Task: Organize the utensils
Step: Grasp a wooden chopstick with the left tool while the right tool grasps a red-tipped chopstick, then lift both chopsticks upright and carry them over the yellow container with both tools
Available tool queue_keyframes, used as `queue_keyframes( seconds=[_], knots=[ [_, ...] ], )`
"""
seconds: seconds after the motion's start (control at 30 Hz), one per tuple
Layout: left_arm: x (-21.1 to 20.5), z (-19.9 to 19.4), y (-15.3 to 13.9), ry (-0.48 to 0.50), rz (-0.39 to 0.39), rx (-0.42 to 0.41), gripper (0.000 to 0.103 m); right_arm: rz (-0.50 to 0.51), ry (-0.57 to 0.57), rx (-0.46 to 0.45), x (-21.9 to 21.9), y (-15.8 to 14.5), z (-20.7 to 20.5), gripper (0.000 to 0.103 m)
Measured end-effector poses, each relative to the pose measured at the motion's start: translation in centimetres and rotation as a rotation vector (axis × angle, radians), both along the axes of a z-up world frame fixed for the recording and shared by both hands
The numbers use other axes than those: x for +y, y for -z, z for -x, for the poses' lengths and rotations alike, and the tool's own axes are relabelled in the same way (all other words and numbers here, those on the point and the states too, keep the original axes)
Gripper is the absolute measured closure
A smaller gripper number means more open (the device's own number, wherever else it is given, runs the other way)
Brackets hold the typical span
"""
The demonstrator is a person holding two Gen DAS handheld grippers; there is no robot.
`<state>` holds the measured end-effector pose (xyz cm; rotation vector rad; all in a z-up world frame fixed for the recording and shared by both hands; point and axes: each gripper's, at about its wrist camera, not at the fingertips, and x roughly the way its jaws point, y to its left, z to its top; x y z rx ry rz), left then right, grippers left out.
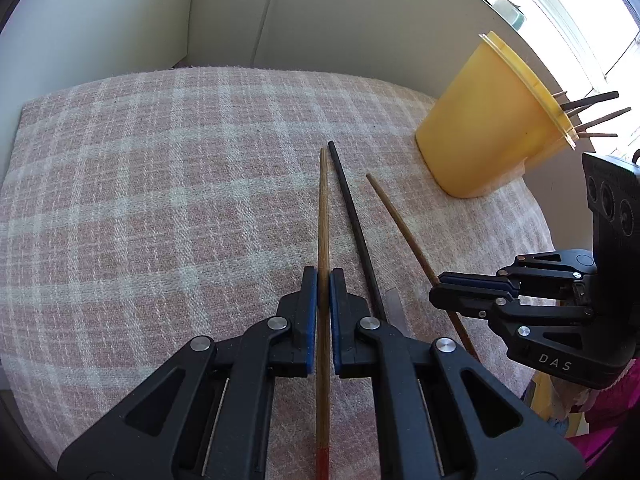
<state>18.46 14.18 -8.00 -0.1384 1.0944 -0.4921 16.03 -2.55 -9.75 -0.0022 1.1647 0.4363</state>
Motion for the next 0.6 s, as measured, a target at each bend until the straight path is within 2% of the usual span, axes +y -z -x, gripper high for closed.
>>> queue_keyframes(
  seconds=[0.27,0.6],
  knots=[
    [1.9,1.6,-3.8,-0.009,0.065,-0.096,0.099,-0.037,0.015,-0.108,-2.5,-3.2,2.2,0.098],
    [0.8,3.9,-8.8,0.023,0.092,-0.224,0.099,-0.064,0.013,-0.242,-5.2,-6.6,5.4,0.098]
  ],
)
